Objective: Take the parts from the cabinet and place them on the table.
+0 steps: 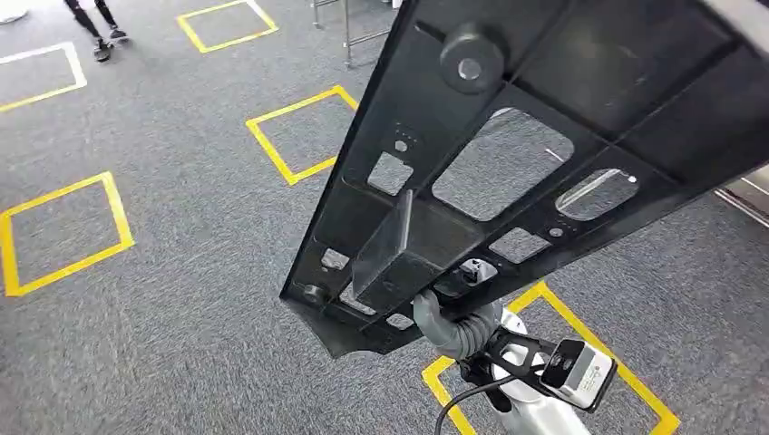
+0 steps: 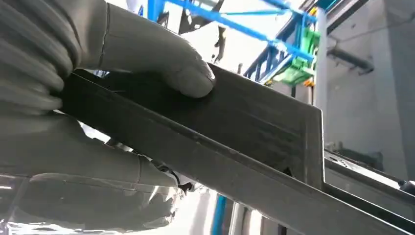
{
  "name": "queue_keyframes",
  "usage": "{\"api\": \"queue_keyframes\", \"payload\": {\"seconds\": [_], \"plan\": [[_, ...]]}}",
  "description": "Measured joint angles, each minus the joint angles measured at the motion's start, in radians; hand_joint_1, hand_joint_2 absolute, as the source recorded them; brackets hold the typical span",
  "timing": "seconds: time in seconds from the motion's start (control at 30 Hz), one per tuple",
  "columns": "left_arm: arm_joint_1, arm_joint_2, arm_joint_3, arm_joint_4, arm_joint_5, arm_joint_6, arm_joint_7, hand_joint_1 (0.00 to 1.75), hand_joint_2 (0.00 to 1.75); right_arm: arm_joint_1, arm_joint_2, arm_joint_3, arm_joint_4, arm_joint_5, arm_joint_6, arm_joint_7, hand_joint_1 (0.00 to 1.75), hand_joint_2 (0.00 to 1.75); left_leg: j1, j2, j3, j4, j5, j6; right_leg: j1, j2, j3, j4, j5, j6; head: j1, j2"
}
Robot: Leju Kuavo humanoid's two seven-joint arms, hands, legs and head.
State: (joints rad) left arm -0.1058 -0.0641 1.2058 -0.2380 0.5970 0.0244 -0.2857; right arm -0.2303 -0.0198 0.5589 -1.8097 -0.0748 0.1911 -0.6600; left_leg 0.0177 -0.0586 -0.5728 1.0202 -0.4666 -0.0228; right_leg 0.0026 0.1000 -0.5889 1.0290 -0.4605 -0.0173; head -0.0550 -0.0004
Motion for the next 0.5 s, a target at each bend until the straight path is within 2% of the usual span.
{"api": "queue_keyframes", "payload": {"seconds": [0.1, 0.13, 0.17, 0.2, 0.23, 0.27, 0.3, 0.33, 0.37, 0.4, 0.43, 0.47, 0.5], "plan": [[-0.006, 0.0, 0.0, 0.0, 0.0, 0.001, 0.0, 0.0, 1.75, 0.002, -0.002, 0.001, 0.004, 0.0, 0.0, 0.0, 1.75, 1.75, -0.008, 0.02, -0.003, 0.005, 0.003, 0.019, -0.007, 0.021, -0.007, -0.009, 0.007, 0.019, 0.0, 0.0], [-0.007, 0.0, 0.0, 0.0, -0.001, 0.001, 0.0, 0.0, 1.75, 0.002, -0.003, 0.001, 0.004, 0.0, 0.0, 0.0, 1.75, 1.75, 0.0, 0.031, 0.0, -0.006, 0.01, 0.029, -0.006, 0.027, -0.008, -0.006, 0.005, 0.025, 0.0, 0.0], [-0.009, -0.001, 0.0, 0.0, 0.0, 0.001, 0.0, 0.0, 1.75, 0.002, -0.004, 0.001, 0.004, 0.0, 0.0, -0.001, 1.75, 1.75, 0.0, 0.042, 0.004, -0.011, 0.012, 0.034, -0.004, -0.015, -0.013, 0.011, -0.009, 0.027, 0.0, 0.0], [-0.008, 0.0, 0.0, 0.0, 0.0, 0.001, 0.0, 0.0, 1.75, -0.002, -0.006, 0.001, 0.004, 0.0, -0.001, -0.001, 1.75, 1.75, -0.001, 0.05, 0.005, -0.013, 0.012, 0.041, -0.002, -0.057, -0.038, 0.062, -0.043, 0.033, 0.0, 0.0], [-0.005, 0.0, 0.0, 0.0, 0.0, 0.001, 0.0, 0.0, 1.75, -0.002, -0.006, 0.002, 0.005, 0.0, -0.002, -0.001, 1.75, 1.75, -0.004, 0.06, 0.005, -0.013, 0.011, 0.042, -0.006, -0.077, -0.078, 0.142, -0.084, 0.038, 0.0, 0.0], [-0.002, 0.0, 0.0, 0.0, 0.0, 0.0, 0.0, 0.0, 1.75, -0.001, -0.006, 0.002, 0.007, 0.0, -0.003, -0.001, 1.75, 1.75, -0.007, 0.072, 0.005, -0.012, 0.01, 0.044, -0.009, -0.088, -0.12, 0.225, -0.118, 0.042, 0.0, 0.0], [-0.001, 0.0, 0.0, 0.0, 0.0, -0.001, 0.0, 0.0, 1.75, 0.0, -0.007, 0.003, 0.01, 0.0, -0.003, -0.001, 1.75, 1.75, -0.008, 0.084, 0.004, -0.012, 0.009, 0.045, -0.011, -0.091, -0.153, 0.285, -0.134, 0.044, 0.0, 0.0], [-0.001, 0.0, 0.0, 0.0, 0.0, -0.002, 0.0, 0.0, 1.75, 0.0, -0.008, 0.003, 0.013, 0.0, -0.003, -0.001, 1.75, 1.75, -0.009, 0.094, 0.005, -0.012, 0.007, 0.045, -0.011, -0.093, -0.165, 0.303, -0.128, 0.045, 0.0, 0.0], [-0.002, 0.0, 0.0, 0.0, 0.0, -0.003, 0.0, 0.0, 1.75, 0.001, -0.008, 0.003, 0.016, 0.0, -0.004, -0.001, 1.75, 1.75, -0.009, 0.105, 0.007, -0.012, 0.005, 0.044, -0.011, -0.095, -0.152, 0.272, -0.099, 0.045, 0.0, 0.0], [-0.003, -0.001, 0.0, 0.0, 0.0, -0.005, -0.001, 0.0, 1.75, 0.001, -0.009, 0.003, 0.017, 0.0, -0.005, -0.001, 1.75, 1.75, -0.01, 0.113, 0.011, -0.012, 0.003, 0.043, -0.01, -0.1, -0.117, 0.203, -0.057, 0.041, 0.0, 0.0], [-0.004, -0.001, 0.0, 0.0, 0.0, -0.005, -0.001, 0.0, 1.75, 0.0, -0.009, 0.003, 0.017, 0.0, -0.007, -0.001, 1.75, 1.75, -0.01, 0.123, 0.016, -0.012, 0.0, 0.041, -0.007, -0.112, -0.061, 0.096, -0.007, 0.034, 0.0, 0.0], [-0.005, -0.002, 0.0, 0.0, 0.0, -0.005, -0.001, 0.0, 1.75, -0.002, -0.009, 0.003, 0.017, 0.0, -0.009, -0.001, 1.75, 1.75, -0.011, 0.129, 0.022, -0.013, -0.004, 0.039, 0.001, -0.154, -0.012, 0.006, 0.022, 0.022, 0.0, 0.0], [-0.005, -0.003, 0.0, 0.0, 0.0, -0.005, -0.001, 0.0, 1.75, -0.004, -0.009, 0.003, 0.018, 0.0, -0.01, -0.002, 1.75, 1.75, -0.018, 0.137, 0.023, -0.011, -0.008, 0.033, 0.014, -0.183, -0.005, -0.012, 0.007, 0.011, 0.0, 0.0]]}}
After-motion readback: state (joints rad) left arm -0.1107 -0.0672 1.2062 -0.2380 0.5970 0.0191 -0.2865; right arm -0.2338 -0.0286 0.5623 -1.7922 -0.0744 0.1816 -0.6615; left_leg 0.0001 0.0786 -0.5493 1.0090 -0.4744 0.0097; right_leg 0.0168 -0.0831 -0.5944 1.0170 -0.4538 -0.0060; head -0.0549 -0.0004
